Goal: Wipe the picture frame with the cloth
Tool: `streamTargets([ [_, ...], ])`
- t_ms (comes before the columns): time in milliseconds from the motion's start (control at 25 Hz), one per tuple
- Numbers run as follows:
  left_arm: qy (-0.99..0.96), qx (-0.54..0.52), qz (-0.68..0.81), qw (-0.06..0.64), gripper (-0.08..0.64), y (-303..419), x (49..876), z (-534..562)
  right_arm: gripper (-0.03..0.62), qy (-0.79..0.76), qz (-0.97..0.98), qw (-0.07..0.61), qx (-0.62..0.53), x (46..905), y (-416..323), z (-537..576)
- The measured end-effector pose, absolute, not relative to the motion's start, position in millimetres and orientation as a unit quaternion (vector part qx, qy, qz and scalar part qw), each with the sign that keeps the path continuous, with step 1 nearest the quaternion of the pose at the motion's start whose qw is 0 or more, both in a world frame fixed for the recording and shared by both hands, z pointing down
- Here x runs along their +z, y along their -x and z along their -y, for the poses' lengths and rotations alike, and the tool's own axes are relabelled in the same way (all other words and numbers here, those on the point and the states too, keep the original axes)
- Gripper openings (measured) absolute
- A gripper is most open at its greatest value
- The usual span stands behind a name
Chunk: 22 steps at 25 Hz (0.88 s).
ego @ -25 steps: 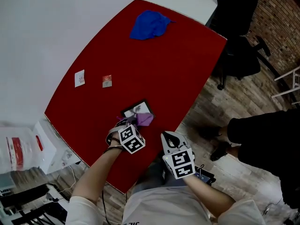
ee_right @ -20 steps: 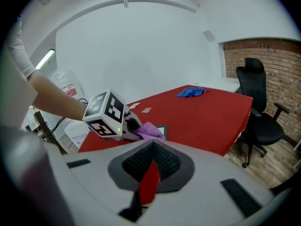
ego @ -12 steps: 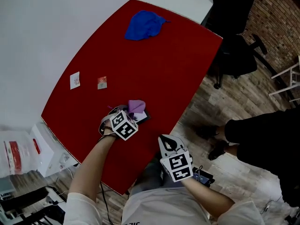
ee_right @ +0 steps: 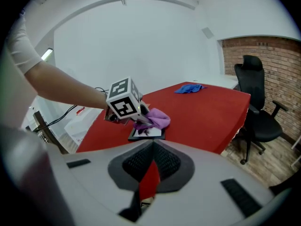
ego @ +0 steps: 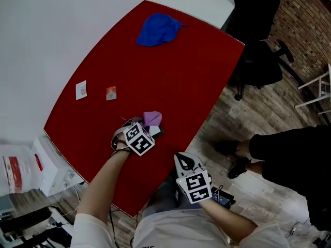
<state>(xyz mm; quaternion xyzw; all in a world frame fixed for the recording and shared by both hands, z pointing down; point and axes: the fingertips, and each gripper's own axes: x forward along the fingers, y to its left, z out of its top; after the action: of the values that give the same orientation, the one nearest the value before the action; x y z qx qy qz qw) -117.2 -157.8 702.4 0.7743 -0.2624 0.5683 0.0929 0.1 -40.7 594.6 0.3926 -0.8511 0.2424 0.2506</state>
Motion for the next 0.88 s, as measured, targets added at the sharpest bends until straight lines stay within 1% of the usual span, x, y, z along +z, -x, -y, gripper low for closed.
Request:
streamTargets([
  [200,-0.784,0.573,0.223,0.089,0.057,94,705,110,0.003,-0.388,0.858,0.24,0.236,586,6,45],
  [440,-0.785,0.575,0.215,0.086,0.057,90,708,91,0.003,-0.388,0.86,0.235,0.235,579,8,44],
  [600,-0.784,0.571,0.228,0.088,0.057,95,702,107,0.003,-0.392,0.857,0.239,0.234,581,2,42],
  [880,-0.767,0.572,0.274,0.094,0.057,117,699,178,0.003,-0.402,0.847,0.247,0.245,590,-16,35],
])
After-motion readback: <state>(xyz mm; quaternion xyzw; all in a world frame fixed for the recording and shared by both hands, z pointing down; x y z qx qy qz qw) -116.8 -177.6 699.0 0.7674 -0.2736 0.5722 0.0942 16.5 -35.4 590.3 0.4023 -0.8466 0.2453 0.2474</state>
